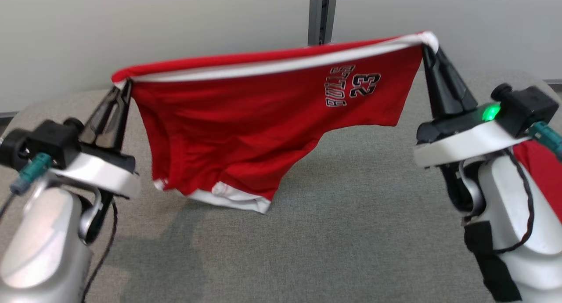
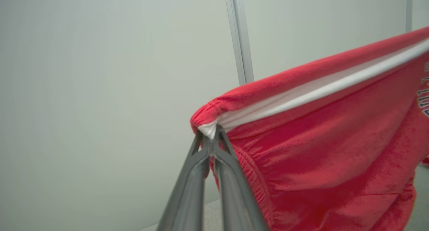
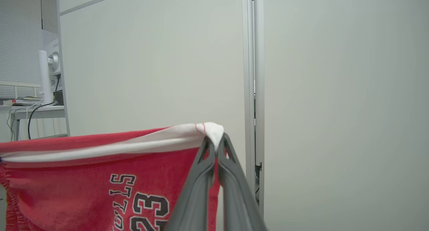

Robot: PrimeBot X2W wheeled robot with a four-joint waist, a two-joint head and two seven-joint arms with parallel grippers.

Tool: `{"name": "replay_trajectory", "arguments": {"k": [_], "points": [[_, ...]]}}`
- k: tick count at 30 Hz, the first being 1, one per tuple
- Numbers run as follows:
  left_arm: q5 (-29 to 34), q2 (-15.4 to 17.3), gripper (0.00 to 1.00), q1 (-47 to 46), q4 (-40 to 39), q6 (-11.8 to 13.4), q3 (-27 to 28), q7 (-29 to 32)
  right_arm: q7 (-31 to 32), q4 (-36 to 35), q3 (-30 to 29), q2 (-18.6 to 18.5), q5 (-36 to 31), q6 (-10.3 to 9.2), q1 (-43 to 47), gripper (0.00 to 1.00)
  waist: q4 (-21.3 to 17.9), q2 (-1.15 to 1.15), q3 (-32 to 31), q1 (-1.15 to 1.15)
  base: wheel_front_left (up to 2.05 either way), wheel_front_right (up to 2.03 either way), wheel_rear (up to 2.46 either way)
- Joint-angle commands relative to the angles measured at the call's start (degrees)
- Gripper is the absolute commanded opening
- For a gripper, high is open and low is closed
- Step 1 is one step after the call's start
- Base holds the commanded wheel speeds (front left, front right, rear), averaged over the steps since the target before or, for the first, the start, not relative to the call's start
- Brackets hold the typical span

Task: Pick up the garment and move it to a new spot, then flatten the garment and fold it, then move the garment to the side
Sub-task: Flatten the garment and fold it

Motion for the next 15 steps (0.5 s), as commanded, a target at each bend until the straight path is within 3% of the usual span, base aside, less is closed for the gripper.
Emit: {"name": "replay_trajectory", "arguments": {"k": [1, 7, 11, 15], "points": [[-0.8, 1.0, 0.00, -1.3, -0.2, 0.1, -0.1, 0.4, -0.1, -0.2, -0.3, -0.9, 0.4, -0.02, -1.0, 0.00, -0.3, 0.00, -1.1, 0.00, 0.00, 0.00, 0.00], [-6.0, 7.4, 0.00, -10.7, -2.8, 0.1, -2.7, 6.5, -0.1, -0.2, -1.0, -3.4, 1.7, -0.06, -9.0, 0.00, -0.2, 0.00, -0.2, 0.00, 0.00, 0.00, 0.00], [-9.0, 8.9, 0.00, -15.7, -3.6, 0.1, -4.2, 11.1, 0.2, 2.3, -0.1, -4.8, 1.6, -0.09, -14.4, 0.00, 0.1, 0.00, 4.2, 0.00, 0.00, 0.00, 0.00], [-10.1, 8.2, 0.00, -21.6, -2.0, 0.1, -5.6, 12.4, 0.3, 6.7, 0.6, -5.8, 0.5, -0.09, -21.0, 0.00, 0.4, 0.00, 10.7, 0.00, 0.00, 0.00, 0.00]]}}
